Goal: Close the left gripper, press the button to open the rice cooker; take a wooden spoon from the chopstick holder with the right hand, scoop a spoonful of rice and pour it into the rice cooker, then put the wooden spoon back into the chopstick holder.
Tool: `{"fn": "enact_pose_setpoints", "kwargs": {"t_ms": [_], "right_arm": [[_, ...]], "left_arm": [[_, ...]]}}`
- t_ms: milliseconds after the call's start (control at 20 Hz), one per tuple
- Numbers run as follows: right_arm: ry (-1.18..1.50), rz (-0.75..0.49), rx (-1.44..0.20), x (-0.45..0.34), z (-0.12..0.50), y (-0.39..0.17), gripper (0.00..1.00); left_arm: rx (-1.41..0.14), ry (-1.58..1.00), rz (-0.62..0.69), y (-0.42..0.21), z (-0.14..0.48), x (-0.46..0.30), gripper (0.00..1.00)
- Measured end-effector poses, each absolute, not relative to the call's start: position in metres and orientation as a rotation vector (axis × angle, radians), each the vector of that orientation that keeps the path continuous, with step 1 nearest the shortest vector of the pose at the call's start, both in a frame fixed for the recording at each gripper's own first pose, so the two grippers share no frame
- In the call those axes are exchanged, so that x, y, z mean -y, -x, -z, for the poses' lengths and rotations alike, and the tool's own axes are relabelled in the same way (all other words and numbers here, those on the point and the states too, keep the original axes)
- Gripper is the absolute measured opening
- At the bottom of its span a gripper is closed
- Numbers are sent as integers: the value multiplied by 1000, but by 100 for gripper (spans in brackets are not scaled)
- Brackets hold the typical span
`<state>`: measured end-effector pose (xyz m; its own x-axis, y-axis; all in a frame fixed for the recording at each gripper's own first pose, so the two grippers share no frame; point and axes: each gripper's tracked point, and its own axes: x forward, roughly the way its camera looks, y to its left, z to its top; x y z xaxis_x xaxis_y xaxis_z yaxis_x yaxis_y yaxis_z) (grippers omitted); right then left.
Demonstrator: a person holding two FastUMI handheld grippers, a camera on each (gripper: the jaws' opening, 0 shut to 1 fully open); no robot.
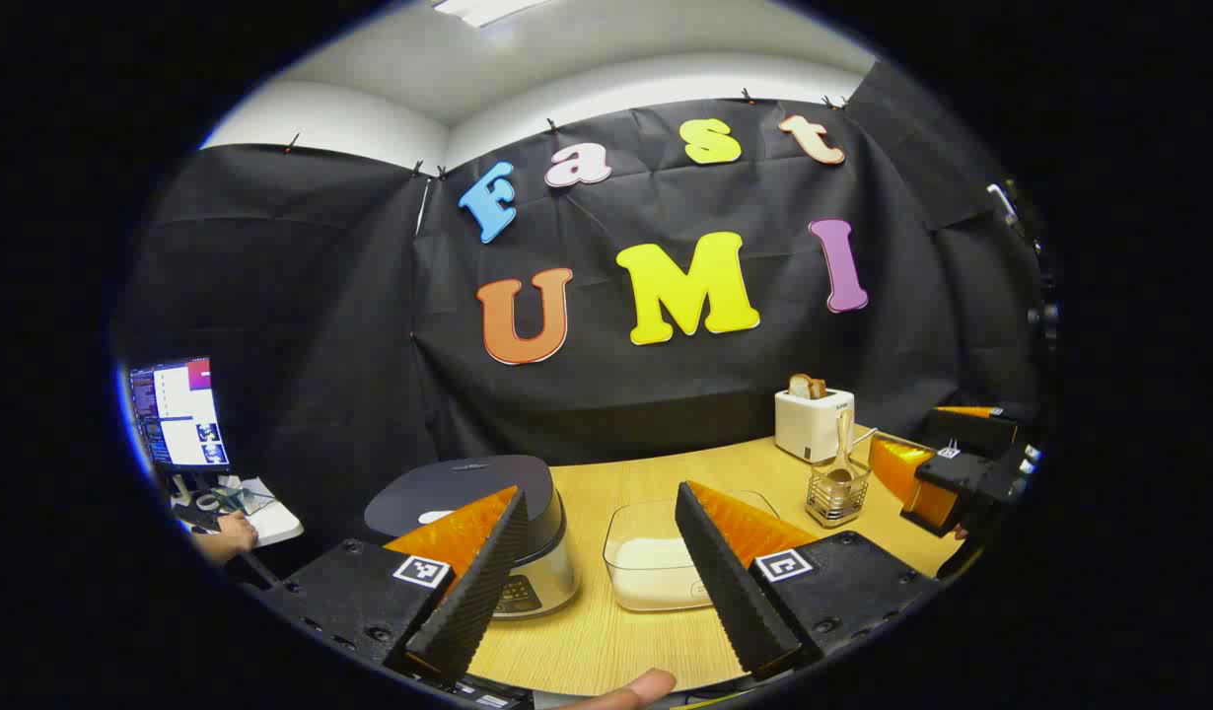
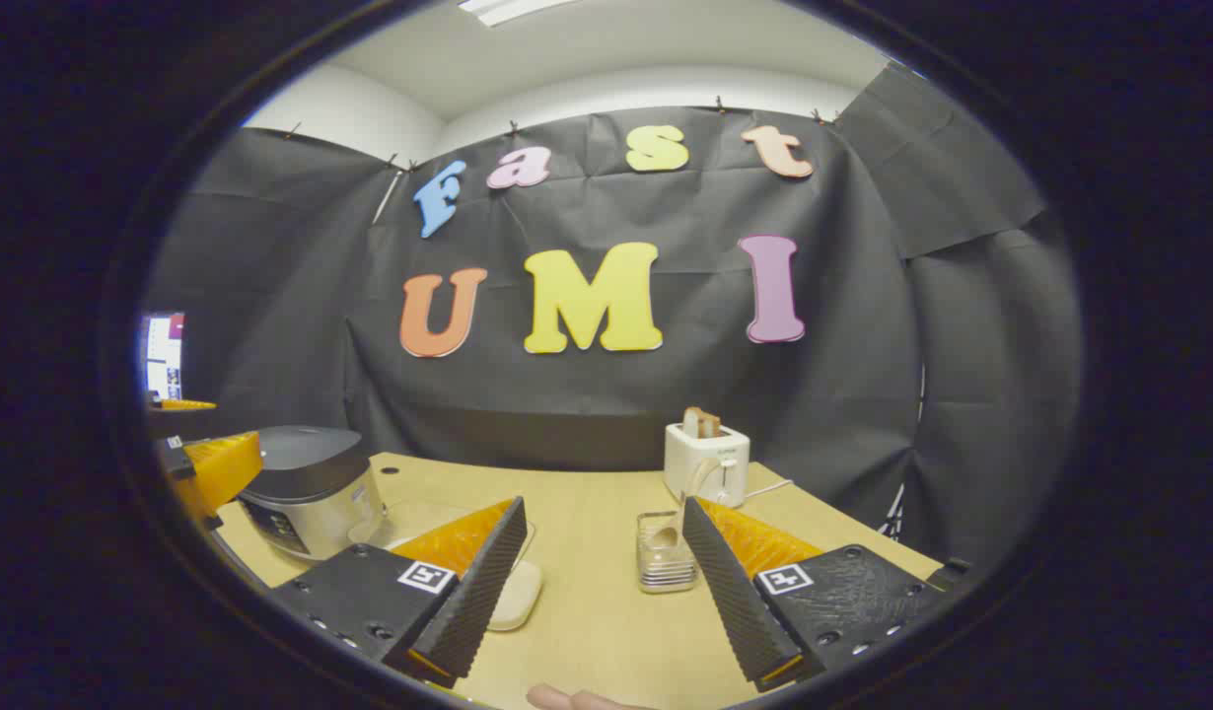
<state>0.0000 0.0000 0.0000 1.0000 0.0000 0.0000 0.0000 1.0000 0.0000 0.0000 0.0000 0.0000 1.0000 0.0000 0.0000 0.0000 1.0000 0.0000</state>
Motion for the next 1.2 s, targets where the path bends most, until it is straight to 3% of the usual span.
{"fn": "enact_pose_setpoints", "kwargs": {"t_ms": [850, 950, 1000, 1050, 1150, 1200], "right_arm": [[-28, 5, 9, 33, -15, -6, 96], [-22, 7, 3, 34, -15, -6, 95], [-20, 8, 3, 35, -16, -6, 96], [-22, 11, 9, 37, -18, -5, 96], [-28, 17, 14, 40, -19, -6, 96], [-29, 14, 7, 40, -18, -7, 96]], "left_arm": [[-69, 47, -31, -18, 26, -29, 93], [-73, 63, -42, -21, 26, -43, 80], [-85, 69, -62, -23, 29, -54, 69], [-102, 75, -79, -23, 31, -63, 66], [-144, 105, -90, -25, 32, -76, 52], [-163, 121, -90, -28, 31, -83, 38]]}}
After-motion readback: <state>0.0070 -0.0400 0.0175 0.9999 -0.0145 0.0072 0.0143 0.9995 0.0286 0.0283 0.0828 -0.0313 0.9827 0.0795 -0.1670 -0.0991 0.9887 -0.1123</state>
